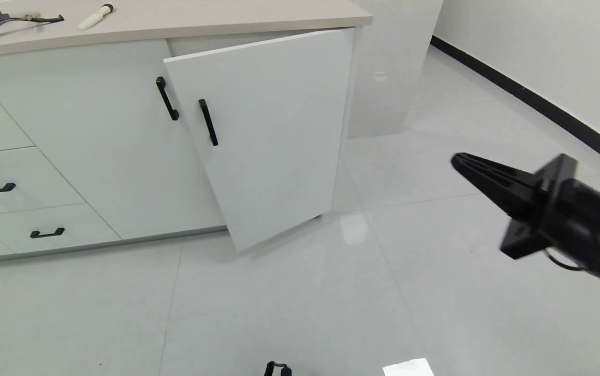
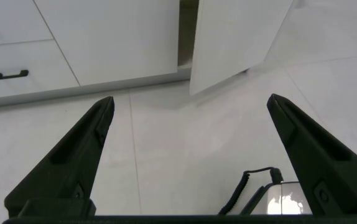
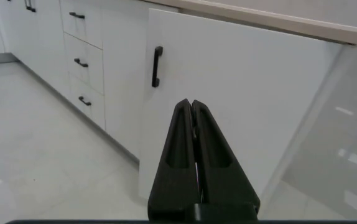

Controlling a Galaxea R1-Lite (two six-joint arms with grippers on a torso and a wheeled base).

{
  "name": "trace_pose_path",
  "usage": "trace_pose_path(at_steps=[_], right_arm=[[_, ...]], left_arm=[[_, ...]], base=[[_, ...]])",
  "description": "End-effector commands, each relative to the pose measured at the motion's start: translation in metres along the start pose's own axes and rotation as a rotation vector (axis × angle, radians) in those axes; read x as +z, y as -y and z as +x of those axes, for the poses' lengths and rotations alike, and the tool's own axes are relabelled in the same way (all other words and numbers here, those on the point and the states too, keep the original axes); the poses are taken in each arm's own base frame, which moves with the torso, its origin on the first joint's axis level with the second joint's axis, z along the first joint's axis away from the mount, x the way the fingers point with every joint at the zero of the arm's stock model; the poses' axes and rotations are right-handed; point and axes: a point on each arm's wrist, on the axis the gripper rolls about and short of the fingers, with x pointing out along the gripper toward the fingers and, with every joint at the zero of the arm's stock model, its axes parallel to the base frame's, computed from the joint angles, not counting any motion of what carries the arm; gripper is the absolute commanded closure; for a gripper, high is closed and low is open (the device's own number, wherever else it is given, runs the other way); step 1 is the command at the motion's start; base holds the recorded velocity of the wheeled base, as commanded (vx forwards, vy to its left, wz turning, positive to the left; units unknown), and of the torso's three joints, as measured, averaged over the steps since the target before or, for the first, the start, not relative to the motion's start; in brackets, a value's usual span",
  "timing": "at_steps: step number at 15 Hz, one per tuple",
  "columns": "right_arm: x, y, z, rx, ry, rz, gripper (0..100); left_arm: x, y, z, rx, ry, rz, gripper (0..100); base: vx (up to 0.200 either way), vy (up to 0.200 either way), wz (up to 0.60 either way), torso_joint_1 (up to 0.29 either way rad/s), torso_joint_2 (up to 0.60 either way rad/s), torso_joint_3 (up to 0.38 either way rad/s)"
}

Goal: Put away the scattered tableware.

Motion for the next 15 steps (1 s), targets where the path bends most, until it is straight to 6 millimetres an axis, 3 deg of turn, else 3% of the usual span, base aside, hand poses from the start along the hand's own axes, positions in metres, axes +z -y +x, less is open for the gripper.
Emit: trace_pose_path(at_steps=[1, 2, 3, 6, 8, 9, 11, 12, 15], right_arm=[[0.042, -0.037, -0.105, -0.155, 0.050, -0.127, 100], [0.074, -0.060, -0.144, -0.260, 0.160, -0.279, 100], [0.080, -0.080, -0.164, -0.298, 0.186, -0.316, 100], [0.056, -0.131, -0.210, -0.334, 0.128, -0.294, 100], [0.046, -0.136, -0.212, -0.337, 0.079, -0.266, 100], [0.036, -0.134, -0.212, -0.404, 0.001, -0.167, 100], [0.004, -0.130, -0.219, -0.689, -0.268, 0.057, 100], [-0.008, -0.132, -0.222, -0.745, -0.368, 0.142, 100], [-0.013, -0.133, -0.225, -0.798, -0.439, 0.146, 100]], left_arm=[[0.000, 0.000, 0.000, 0.000, -0.001, -0.001, 0], [0.000, 0.000, 0.000, 0.000, -0.001, -0.002, 0], [0.000, 0.000, 0.000, 0.000, -0.001, 0.001, 0], [0.000, 0.000, 0.000, 0.002, -0.001, -0.001, 0], [0.000, 0.000, 0.000, 0.000, -0.001, 0.002, 0], [0.000, 0.000, 0.000, 0.000, -0.001, 0.002, 0], [0.000, 0.000, 0.000, 0.000, -0.001, 0.004, 0], [0.000, 0.000, 0.000, 0.000, -0.001, 0.004, 0], [0.000, 0.000, 0.000, 0.000, 0.001, 0.002, 0]], base=[[0.000, 0.000, 0.00, 0.000, 0.00, 0.000], [0.000, 0.000, 0.00, 0.000, 0.00, 0.000], [0.000, 0.000, 0.00, 0.000, 0.00, 0.000], [0.000, 0.000, 0.00, 0.000, 0.00, 0.000], [0.000, 0.000, 0.00, 0.000, 0.00, 0.000], [0.000, 0.000, 0.00, 0.000, 0.00, 0.000], [0.000, 0.000, 0.00, 0.000, 0.00, 0.000], [0.000, 0.000, 0.00, 0.000, 0.00, 0.000], [0.000, 0.000, 0.00, 0.000, 0.00, 0.000]])
